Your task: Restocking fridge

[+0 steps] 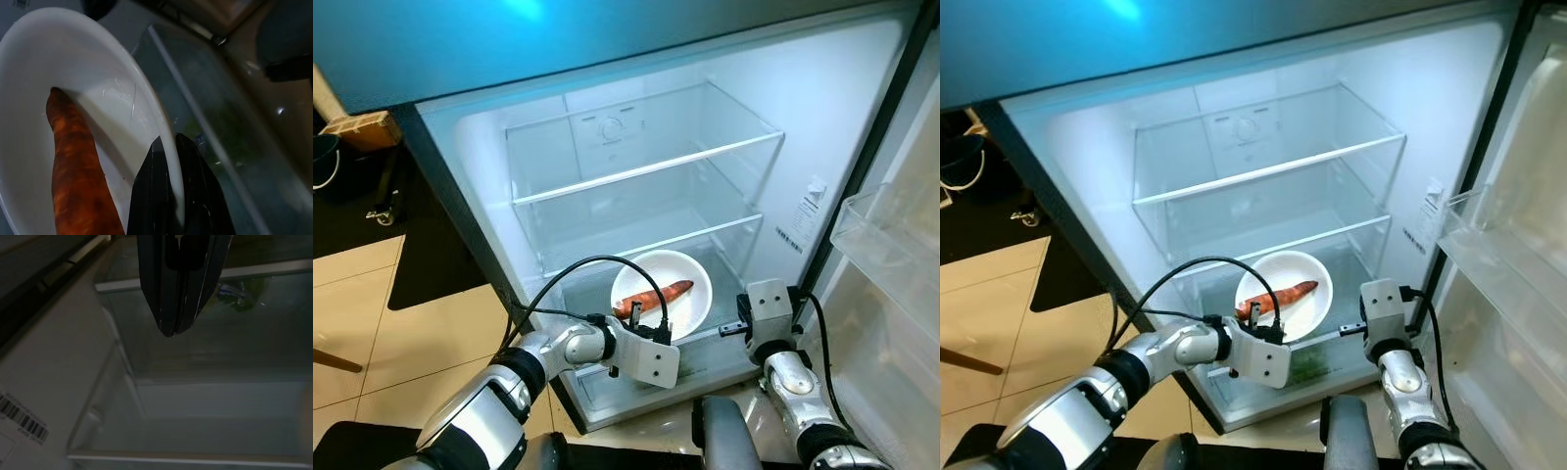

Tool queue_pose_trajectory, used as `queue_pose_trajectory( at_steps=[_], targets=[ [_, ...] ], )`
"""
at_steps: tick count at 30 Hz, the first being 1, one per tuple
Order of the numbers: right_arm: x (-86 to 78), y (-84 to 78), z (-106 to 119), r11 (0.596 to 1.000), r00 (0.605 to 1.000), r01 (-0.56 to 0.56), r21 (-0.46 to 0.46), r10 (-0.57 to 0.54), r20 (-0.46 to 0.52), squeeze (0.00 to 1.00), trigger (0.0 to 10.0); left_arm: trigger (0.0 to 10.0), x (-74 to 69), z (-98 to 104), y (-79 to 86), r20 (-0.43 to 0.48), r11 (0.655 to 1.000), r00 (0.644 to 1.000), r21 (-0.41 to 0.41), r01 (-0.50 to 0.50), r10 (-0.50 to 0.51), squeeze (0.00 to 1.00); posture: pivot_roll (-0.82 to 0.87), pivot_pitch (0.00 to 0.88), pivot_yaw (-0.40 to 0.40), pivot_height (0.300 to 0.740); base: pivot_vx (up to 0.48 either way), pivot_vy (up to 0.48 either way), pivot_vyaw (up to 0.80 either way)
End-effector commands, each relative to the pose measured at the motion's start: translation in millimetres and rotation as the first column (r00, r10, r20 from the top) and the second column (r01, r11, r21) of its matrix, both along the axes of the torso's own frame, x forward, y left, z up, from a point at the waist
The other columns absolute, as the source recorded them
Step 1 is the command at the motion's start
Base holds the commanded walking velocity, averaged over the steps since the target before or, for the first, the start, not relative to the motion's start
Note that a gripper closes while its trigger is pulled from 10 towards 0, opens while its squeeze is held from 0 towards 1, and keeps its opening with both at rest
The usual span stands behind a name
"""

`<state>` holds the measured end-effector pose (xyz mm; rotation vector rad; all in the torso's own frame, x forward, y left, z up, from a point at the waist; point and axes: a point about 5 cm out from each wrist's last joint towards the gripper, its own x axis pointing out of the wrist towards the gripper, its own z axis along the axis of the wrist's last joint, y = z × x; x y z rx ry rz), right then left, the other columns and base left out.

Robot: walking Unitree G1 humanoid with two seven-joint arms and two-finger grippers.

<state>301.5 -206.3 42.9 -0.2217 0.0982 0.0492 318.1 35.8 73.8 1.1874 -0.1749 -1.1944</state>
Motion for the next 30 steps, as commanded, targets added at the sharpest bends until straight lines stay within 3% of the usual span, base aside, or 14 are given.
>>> queue_pose_trajectory(
  at_steps=[1, 5, 6, 12, 21, 26, 30],
  targets=[
    [-1.2, 7.1, 0, 1.000, 0.999, -0.030, 0.004, 0.030, 0.017, 0.00, 10.0, 10.0, 5.3, 3, 4.2, 0.019, 1.000, 0.999, 0.000, -0.031, 0.031, 0.00, -0.17, 0.103, 0.155, 0.526, 0.000, 0.000, 0.00],
    [-2.1, 8.5, 1, 0.999, 0.999, -0.034, 0.005, 0.034, 0.024, 0.00, 10.0, 10.0, 7.7, 6, 5.2, 0.027, 0.999, 0.999, -0.004, -0.042, 0.042, 0.00, -0.17, 0.115, 0.159, 0.526, 0.000, 0.000, 0.00],
    [-3.6, 10.7, 3, 0.999, 0.998, -0.047, 0.006, 0.047, 0.044, 0.00, 10.0, 10.0, 17.7, 16, 7.6, 0.059, 0.996, 0.995, -0.010, -0.086, 0.086, 0.00, -0.17, 0.136, 0.166, 0.526, 0.000, 0.000, 0.00],
    [-5.6, 12.4, 9, 0.998, 0.995, -0.060, 0.004, 0.060, 0.081, 0.00, 10.0, 10.0, 28.3, 27, 10.4, 0.083, 0.991, 0.987, -0.018, -0.133, 0.134, 0.00, -0.18, 0.156, 0.170, 0.526, 0.000, 0.000, 0.00],
    [-9.6, 7.1, 24, 0.998, 0.983, -0.055, 0.001, 0.054, 0.174, 0.00, 10.0, 10.0, 35.8, 34, 14.5, 0.076, 0.979, 0.977, -0.049, -0.198, 0.201, 0.00, -0.18, 0.165, 0.172, 0.526, 0.000, 0.000, 0.00],
    [-16.3, -3.2, 43, 0.999, 0.959, -0.053, -0.008, 0.053, 0.277, 0.00, 10.0, 10.0, 42.9, 36, 24.8, 0.048, 0.953, 0.954, -0.076, -0.292, 0.296, 0.00, -0.18, 0.165, 0.174, 0.526, 0.000, 0.000, 0.00],
    [-19.5, -3.9, 47, 0.998, 0.955, -0.064, -0.016, 0.066, 0.289, 0.00, 10.0, 10.0, 44.4, 35, 28.9, 0.038, 0.943, 0.944, -0.077, -0.324, 0.327, 0.00, -0.19, 0.166, 0.173, 0.526, 0.000, 0.000, 0.00]
  ],
)
